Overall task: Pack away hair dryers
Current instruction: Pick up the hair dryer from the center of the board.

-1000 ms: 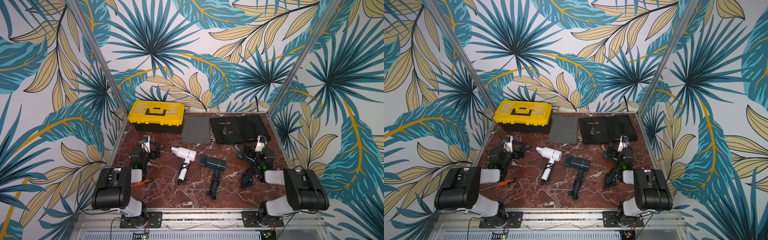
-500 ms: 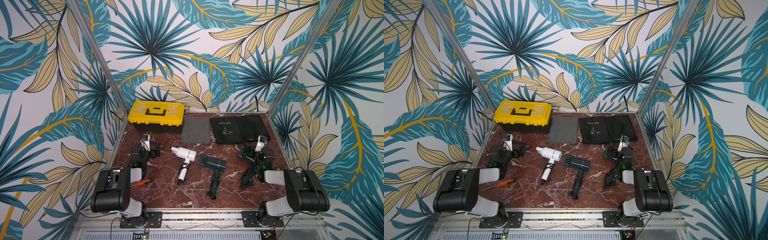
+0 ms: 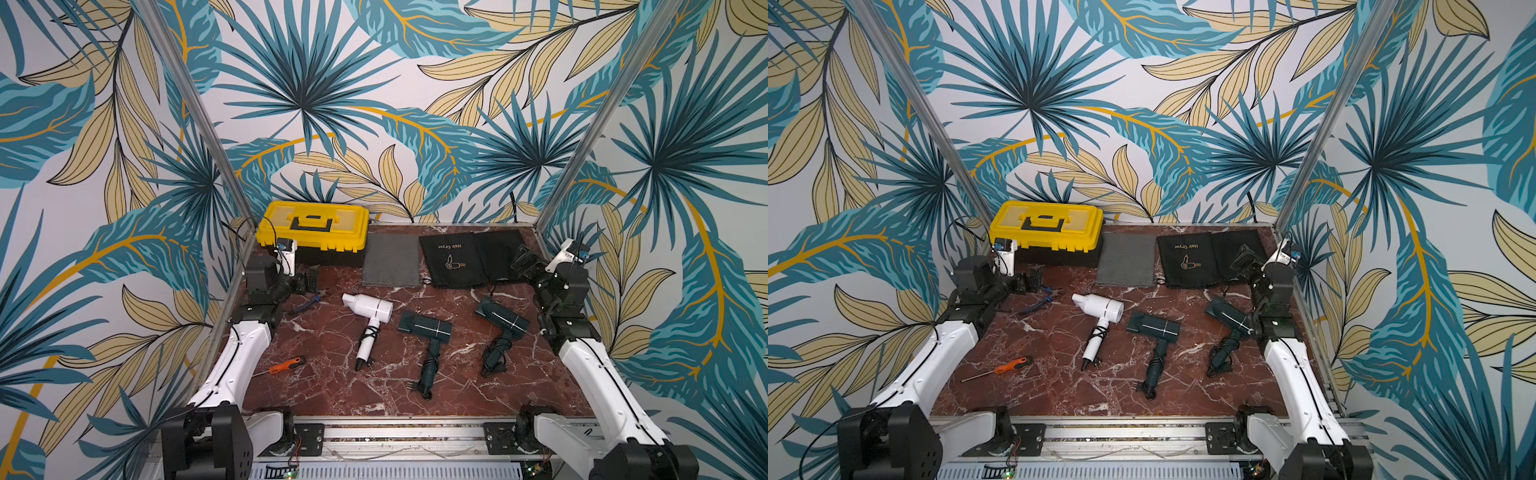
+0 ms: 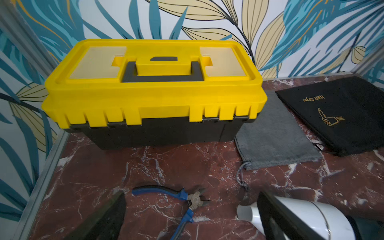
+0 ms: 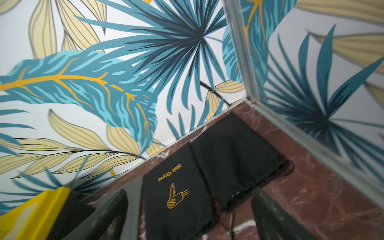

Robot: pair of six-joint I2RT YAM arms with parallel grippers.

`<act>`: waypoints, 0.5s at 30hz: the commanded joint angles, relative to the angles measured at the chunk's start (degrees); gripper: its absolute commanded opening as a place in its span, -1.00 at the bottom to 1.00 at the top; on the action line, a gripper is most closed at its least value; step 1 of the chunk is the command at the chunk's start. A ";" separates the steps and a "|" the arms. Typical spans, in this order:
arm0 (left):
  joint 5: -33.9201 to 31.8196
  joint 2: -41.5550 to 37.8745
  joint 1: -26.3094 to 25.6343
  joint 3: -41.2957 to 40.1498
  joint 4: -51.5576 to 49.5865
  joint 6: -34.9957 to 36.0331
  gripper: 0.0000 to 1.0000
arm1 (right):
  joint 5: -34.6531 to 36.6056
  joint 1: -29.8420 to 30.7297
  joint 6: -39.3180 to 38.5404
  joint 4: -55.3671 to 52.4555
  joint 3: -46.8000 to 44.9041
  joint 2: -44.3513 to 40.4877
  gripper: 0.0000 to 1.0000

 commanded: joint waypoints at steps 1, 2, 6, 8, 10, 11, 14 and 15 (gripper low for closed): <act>2.19 -1.23 -2.89 6.30 -17.07 4.09 0.99 | -12.70 0.60 7.10 -13.57 2.43 0.33 0.65; 1.77 -1.87 -3.97 8.38 -20.17 4.41 0.99 | -14.79 1.54 7.01 -16.61 3.56 0.62 0.61; 2.12 -4.17 -4.98 14.29 -27.03 2.75 0.99 | -7.95 13.53 3.50 -32.62 10.09 2.37 0.58; 0.42 -3.10 -4.98 17.68 -29.75 0.69 0.99 | -5.50 20.01 6.30 -36.57 11.36 2.85 0.56; -2.31 -1.23 -4.99 20.81 -31.72 -2.46 0.99 | -5.29 25.88 10.86 -35.67 10.16 3.06 0.50; -3.21 -0.18 -4.95 22.31 -32.40 -4.01 0.99 | -4.61 29.32 12.70 -35.37 10.00 3.41 0.49; -0.83 1.67 -5.18 25.06 -32.75 -5.62 0.99 | 1.07 38.57 15.66 -36.83 10.24 4.88 0.45; -0.13 1.91 -5.55 25.57 -32.77 -5.70 0.99 | 2.25 40.35 16.74 -37.81 10.14 5.42 0.45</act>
